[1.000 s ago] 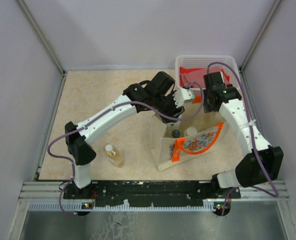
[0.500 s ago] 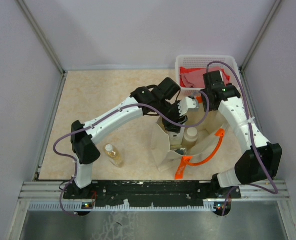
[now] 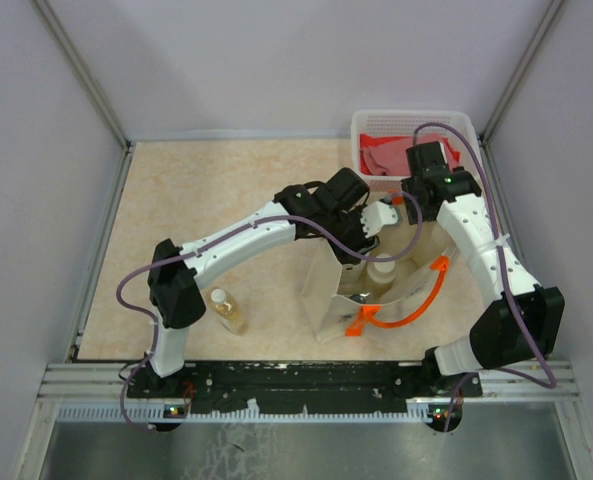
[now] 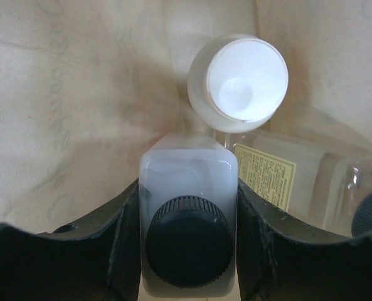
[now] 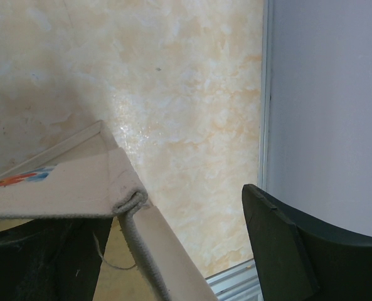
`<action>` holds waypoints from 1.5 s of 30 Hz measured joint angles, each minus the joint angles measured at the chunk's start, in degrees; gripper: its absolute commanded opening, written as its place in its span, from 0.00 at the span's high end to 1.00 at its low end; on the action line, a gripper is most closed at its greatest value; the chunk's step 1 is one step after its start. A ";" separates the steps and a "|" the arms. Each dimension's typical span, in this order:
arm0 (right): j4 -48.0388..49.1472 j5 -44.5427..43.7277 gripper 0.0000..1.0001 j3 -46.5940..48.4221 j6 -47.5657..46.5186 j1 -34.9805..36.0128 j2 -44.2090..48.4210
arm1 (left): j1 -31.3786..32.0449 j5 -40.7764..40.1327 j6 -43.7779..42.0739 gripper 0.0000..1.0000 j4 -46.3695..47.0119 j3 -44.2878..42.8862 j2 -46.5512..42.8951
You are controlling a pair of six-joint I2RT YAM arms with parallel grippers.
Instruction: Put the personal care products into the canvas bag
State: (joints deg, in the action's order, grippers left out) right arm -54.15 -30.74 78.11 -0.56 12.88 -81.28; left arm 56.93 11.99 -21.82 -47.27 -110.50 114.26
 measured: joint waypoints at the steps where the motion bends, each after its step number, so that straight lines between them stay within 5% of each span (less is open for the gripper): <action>1: 0.00 0.00 0.19 0.00 -0.11 0.00 0.00 | 0.07 -0.31 0.04 1.00 0.39 0.13 0.11; 16: 0.00 0.39 0.19 0.00 -0.98 -0.35 0.00 | -0.28 5.25 -1.55 0.98 3.02 2.84 0.61; 22: 0.02 0.92 0.19 0.00 -1.33 -0.50 -0.02 | -0.94 8.68 -3.34 0.63 2.91 3.06 0.83; 26: 0.07 1.27 0.18 0.00 -1.42 -0.70 -0.15 | -0.92 8.96 -3.63 0.13 2.91 3.04 1.09; 29: 0.35 1.27 0.18 0.00 -1.70 -0.81 -0.55 | -0.81 9.40 -3.72 0.01 3.23 2.91 1.09; 45: 1.20 1.36 0.18 0.02 -2.51 -1.44 -1.81 | -4.83 6.58 -2.43 0.00 3.63 -3.82 -5.25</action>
State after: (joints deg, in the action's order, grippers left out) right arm -52.95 -29.39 78.13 -3.07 11.44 -83.09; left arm 52.10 18.57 -24.25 -43.64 -114.32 109.01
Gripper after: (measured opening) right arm 0.814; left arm 0.998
